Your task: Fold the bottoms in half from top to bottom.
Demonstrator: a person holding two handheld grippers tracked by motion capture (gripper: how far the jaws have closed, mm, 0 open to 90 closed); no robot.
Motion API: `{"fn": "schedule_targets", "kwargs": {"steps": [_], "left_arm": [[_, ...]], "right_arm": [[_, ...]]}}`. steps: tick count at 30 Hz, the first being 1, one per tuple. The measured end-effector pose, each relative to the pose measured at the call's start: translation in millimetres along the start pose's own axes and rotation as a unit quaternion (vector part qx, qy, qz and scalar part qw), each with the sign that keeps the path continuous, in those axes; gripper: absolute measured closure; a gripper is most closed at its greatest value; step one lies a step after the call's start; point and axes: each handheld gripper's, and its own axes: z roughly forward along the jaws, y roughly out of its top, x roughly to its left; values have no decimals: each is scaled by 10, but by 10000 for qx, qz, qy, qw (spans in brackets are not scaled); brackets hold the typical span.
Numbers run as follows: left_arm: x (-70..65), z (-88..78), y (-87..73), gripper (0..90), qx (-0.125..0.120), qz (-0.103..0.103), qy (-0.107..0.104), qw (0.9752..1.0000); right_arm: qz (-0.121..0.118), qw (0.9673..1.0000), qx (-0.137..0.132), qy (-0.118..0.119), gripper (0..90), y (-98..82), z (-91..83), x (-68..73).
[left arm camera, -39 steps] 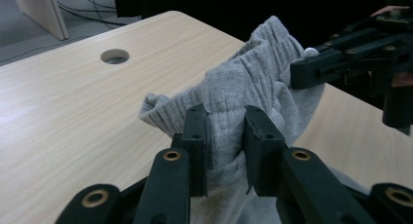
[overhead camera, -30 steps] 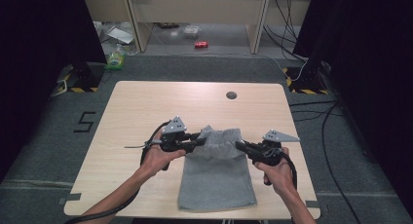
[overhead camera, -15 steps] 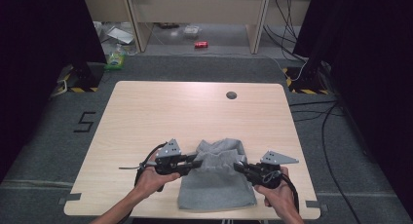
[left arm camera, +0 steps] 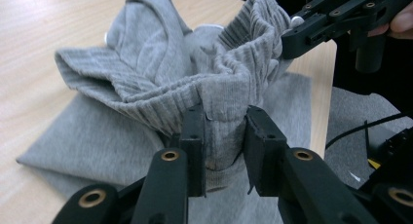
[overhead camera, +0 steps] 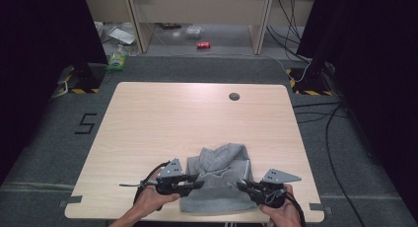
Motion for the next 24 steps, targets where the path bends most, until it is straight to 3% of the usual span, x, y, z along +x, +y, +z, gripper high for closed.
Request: {"fn": "schedule_targets", "kwargs": {"steps": [8, 17, 24], "left_arm": [[-60, -7, -87, 671, 125, 36, -85, 9999], [-108, -103, -2, 606, -39, -64, -187, 9998], [-45, -188, 81, 572, -203, -198, -109, 9995]], "right_arm": [[100, 9997, 242, -10, 727, -130, -24, 21], [125, 9999, 1, -34, 610, -50, -173, 80], [57, 9999, -101, -61, 598, 81, -155, 87]]}}
